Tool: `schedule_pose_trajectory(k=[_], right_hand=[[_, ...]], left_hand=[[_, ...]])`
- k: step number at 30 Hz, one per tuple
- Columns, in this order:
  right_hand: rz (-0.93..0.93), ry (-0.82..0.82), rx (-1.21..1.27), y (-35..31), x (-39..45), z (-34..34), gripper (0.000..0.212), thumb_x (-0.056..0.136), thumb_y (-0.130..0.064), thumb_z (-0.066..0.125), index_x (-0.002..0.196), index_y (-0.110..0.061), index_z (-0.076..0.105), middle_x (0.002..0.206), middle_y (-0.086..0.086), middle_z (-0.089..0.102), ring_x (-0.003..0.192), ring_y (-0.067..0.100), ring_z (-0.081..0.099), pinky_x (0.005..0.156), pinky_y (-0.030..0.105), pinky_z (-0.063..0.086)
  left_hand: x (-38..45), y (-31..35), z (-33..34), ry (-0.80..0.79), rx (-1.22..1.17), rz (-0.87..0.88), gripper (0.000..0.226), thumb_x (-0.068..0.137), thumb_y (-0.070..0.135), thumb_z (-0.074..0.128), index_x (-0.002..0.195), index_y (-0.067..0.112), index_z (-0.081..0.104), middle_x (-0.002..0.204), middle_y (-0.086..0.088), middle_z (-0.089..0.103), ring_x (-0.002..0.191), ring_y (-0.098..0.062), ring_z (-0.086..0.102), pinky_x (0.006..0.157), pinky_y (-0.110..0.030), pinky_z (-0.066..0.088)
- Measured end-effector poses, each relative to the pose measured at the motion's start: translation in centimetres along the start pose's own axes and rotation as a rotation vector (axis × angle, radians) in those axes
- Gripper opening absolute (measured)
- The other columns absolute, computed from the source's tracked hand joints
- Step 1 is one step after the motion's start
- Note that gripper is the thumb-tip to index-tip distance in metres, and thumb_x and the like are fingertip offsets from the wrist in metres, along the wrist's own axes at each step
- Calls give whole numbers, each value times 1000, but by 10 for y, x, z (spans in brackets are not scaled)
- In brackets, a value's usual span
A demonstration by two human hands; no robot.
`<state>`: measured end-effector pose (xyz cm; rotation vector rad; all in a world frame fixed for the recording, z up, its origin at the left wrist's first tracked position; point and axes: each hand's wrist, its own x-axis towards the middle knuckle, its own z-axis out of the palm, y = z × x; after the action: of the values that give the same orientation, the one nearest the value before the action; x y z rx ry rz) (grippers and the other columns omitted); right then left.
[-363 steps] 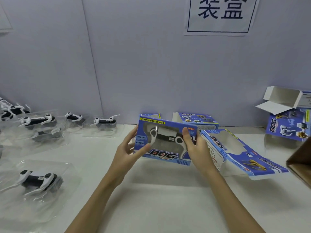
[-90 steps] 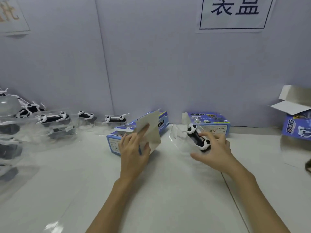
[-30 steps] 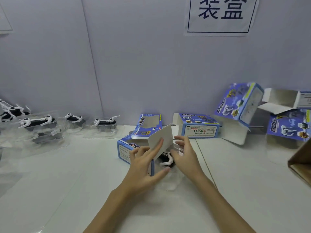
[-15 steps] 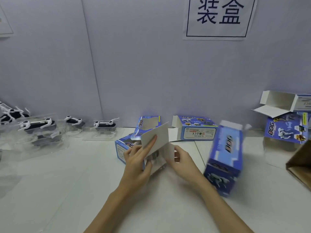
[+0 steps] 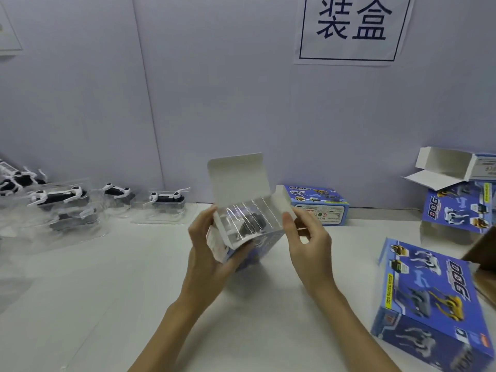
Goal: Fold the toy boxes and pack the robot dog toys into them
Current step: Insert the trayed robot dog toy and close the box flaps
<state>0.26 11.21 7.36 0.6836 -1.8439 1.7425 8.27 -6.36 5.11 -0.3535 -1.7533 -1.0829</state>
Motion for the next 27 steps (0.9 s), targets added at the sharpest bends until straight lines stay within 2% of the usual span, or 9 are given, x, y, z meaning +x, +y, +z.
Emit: schedule_pose_trajectory(k=[2, 4, 7, 10, 13, 16, 20, 23, 27], right_hand=[[-88, -44, -23, -3, -4, 4, 28, 104, -39, 55, 125, -27, 70, 111, -2, 63, 100, 13, 64, 83, 16, 50], [-157, -118, -33, -4, -7, 8, 40, 106, -33, 53, 144, -23, 61, 129, -2, 57, 120, 17, 59, 89, 19, 54], [-103, -266, 168, -8, -13, 10, 53, 105, -31, 55, 155, -41, 43, 146, -16, 49, 136, 13, 52, 81, 21, 61], [17, -319, 281, -13, -15, 11, 58, 102, -38, 56, 151, -61, 35, 144, -34, 49, 132, 5, 57, 78, 28, 64], [12, -271, 249, -12, -14, 11, 56, 98, -46, 57, 152, -44, 41, 142, -34, 50, 130, 4, 59, 83, 32, 63], [23, -198, 236, -13, -13, 10, 49, 96, -58, 54, 137, -33, 52, 137, -17, 57, 121, 10, 65, 76, 27, 62], [44, -139, 172, -13, -10, 3, 60, 91, -80, 46, 114, -27, 61, 121, -13, 65, 118, 16, 65, 89, 52, 60], [68, -108, 161, -15, -6, 5, 47, 93, -68, 51, 100, -23, 63, 140, -8, 60, 136, 11, 53, 99, 49, 56], [144, -69, 252, -14, -3, 7, 28, 90, -44, 59, 95, -18, 67, 142, -8, 61, 131, 13, 58, 96, 49, 57]], left_hand=[[6, 8, -2, 77, -136, -95, 79, 84, 41, 85, 138, 46, 28, 146, -3, 52, 128, -25, 62, 91, -30, 59], [10, 14, -4, 114, -318, -243, 69, 86, 39, 83, 131, 48, 32, 136, -12, 63, 117, -33, 68, 84, -34, 62], [11, 17, -5, 79, -464, -380, 46, 96, 29, 73, 120, 53, 42, 131, -13, 68, 110, -31, 73, 78, -35, 63], [10, 18, -3, 18, -511, -485, 37, 96, 33, 69, 122, 50, 48, 133, -11, 67, 113, -34, 72, 74, -38, 64], [10, 19, -2, -63, -479, -492, 42, 95, 42, 65, 132, 48, 48, 141, -1, 59, 119, -32, 69, 75, -43, 65], [8, 20, 0, -133, -389, -435, 38, 97, 48, 65, 133, 44, 51, 138, 16, 57, 123, -23, 67, 79, -43, 65], [8, 20, 2, -157, -293, -430, 33, 91, 54, 67, 119, 40, 57, 144, 24, 48, 128, -18, 63, 82, -44, 64], [11, 18, 0, -143, -162, -357, 26, 88, 59, 65, 108, 45, 57, 149, 32, 42, 135, 10, 47, 92, -27, 57], [15, 19, 3, -114, -161, -349, 19, 85, 54, 68, 99, 45, 60, 152, 28, 41, 146, 0, 39, 99, -35, 54]])
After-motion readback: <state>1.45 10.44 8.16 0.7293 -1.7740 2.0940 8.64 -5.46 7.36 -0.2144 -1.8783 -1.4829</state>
